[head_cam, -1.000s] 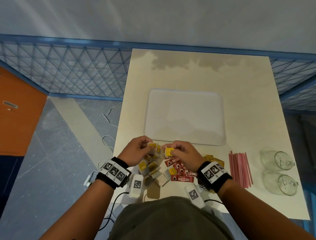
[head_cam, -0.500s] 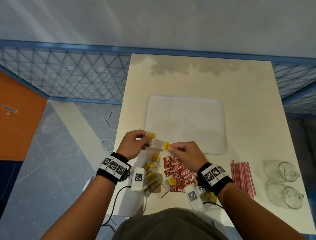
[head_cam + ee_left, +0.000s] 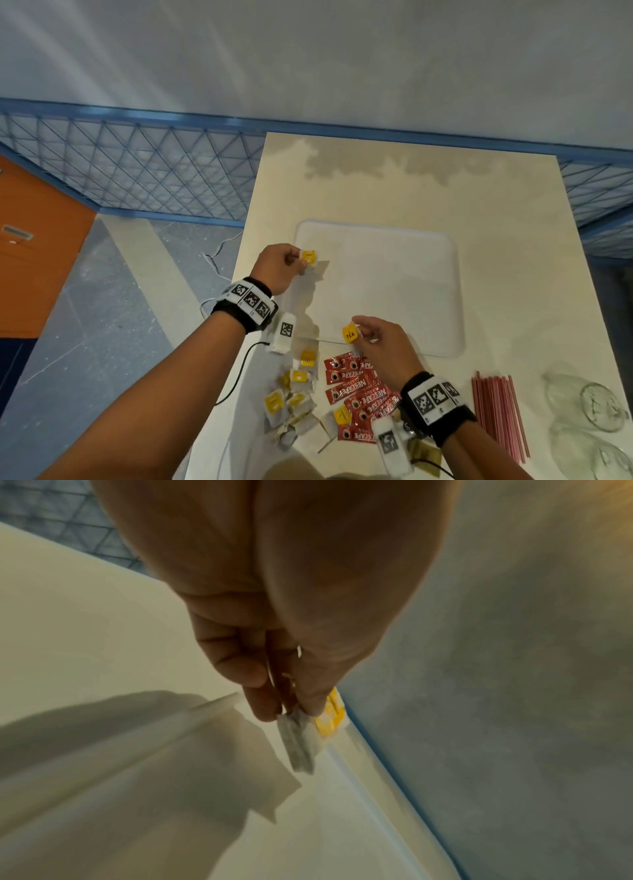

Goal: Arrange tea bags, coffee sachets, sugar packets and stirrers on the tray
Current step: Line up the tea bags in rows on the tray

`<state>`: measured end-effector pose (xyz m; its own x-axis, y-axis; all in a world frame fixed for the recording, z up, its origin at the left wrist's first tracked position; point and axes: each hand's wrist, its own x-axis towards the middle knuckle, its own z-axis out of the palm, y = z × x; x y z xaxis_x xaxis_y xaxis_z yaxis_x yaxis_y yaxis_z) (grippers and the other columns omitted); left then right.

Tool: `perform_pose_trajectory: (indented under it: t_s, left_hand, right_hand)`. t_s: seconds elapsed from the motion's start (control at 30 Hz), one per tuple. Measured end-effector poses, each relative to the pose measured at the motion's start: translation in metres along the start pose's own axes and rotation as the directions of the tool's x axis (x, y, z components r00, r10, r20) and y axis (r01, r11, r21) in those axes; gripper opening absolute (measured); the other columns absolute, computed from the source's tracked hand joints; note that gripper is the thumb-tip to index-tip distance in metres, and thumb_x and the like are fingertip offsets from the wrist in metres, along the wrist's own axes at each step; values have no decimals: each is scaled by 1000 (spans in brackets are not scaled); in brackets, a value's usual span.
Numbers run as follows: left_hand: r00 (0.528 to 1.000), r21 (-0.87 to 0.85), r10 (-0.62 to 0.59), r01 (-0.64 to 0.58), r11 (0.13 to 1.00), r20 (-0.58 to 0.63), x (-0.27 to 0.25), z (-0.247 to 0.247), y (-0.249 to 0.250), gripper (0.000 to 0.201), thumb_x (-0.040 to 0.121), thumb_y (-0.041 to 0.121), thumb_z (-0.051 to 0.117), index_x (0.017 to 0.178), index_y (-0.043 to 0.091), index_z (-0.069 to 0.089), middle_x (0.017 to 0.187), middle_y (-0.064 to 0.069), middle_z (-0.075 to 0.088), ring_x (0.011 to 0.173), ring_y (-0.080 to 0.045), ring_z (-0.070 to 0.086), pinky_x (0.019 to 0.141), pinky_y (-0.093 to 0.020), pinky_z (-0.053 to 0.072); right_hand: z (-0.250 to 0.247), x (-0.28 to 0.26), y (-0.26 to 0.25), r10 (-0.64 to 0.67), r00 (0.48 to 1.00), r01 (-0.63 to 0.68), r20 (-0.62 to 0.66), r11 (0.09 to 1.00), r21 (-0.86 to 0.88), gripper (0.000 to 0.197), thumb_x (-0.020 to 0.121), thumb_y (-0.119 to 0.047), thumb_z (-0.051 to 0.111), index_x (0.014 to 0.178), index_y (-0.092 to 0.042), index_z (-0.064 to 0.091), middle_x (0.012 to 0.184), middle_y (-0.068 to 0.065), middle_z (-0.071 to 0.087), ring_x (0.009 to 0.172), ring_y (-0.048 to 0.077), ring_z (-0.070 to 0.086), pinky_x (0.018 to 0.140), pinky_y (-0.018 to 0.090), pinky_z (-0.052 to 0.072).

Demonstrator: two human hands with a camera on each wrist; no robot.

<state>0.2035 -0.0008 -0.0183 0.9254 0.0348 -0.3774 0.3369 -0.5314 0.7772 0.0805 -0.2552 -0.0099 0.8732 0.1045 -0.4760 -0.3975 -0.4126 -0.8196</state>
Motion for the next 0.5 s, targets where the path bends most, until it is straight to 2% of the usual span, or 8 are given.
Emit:
perform_pose_trajectory:
  t_s: [0.13, 0.2, 0.27, 0.33, 0.4, 0.5]
  left_hand:
    - [999, 108, 31, -31, 994, -5, 36, -3, 12, 11, 88, 14, 74, 78, 18, 70, 71, -2, 72, 65, -14, 63, 72, -24, 51]
    - [1000, 135, 24, -23, 991, -8, 50, -3, 16, 11, 88, 16, 75, 77, 17, 70, 70, -3, 72, 63, -13, 61, 66, -20, 48]
    - [1000, 149, 5, -2, 989, -15, 62, -1, 17, 12, 87, 16, 76, 77, 15, 70, 71, -4, 71, 63, -12, 61, 58, -10, 43]
    - [1000, 156, 1, 3, 988, -26, 72, 0, 18, 16, 87, 15, 76, 74, 15, 68, 68, -4, 69, 59, -11, 59, 50, -2, 37]
    - [999, 166, 0, 6, 986, -34, 80, 1, 19, 19, 88, 16, 75, 71, 13, 67, 64, -4, 68, 54, -8, 56, 50, -3, 36]
    - [999, 197, -18, 27, 980, -48, 90, 3, 20, 17, 88, 23, 76, 74, 13, 71, 58, 1, 66, 54, -12, 58, 53, -15, 41]
  right_hand:
    - [-4, 5, -1, -12, 1000, 12, 14, 1000, 10, 9, 88, -34, 78, 96, -37, 74, 87, -11, 77, 86, 4, 71, 84, 24, 55]
    - [-5, 9, -2, -14, 1000, 14, -1, 999, 33, 6, 88, -29, 78, 91, -33, 75, 83, -13, 77, 81, 4, 71, 80, 21, 54]
    - [-6, 12, -4, -15, 1000, 16, -15, 999, 37, 2, 90, -27, 77, 90, -29, 76, 81, -14, 76, 79, 2, 71, 77, 16, 52]
    - [-6, 16, -4, -6, 1000, 6, -10, 999, 48, 4, 91, -28, 76, 92, -25, 78, 82, -10, 77, 81, 6, 72, 81, 24, 57]
    - [-5, 19, -4, 11, 1000, -11, -3, 998, 65, 7, 91, -29, 76, 93, -23, 78, 83, -7, 77, 84, 10, 73, 86, 34, 58]
    - [-4, 21, -6, 30, 1000, -30, 4, 995, 94, 12, 92, -32, 74, 90, -20, 76, 83, -4, 77, 84, 11, 73, 88, 37, 57]
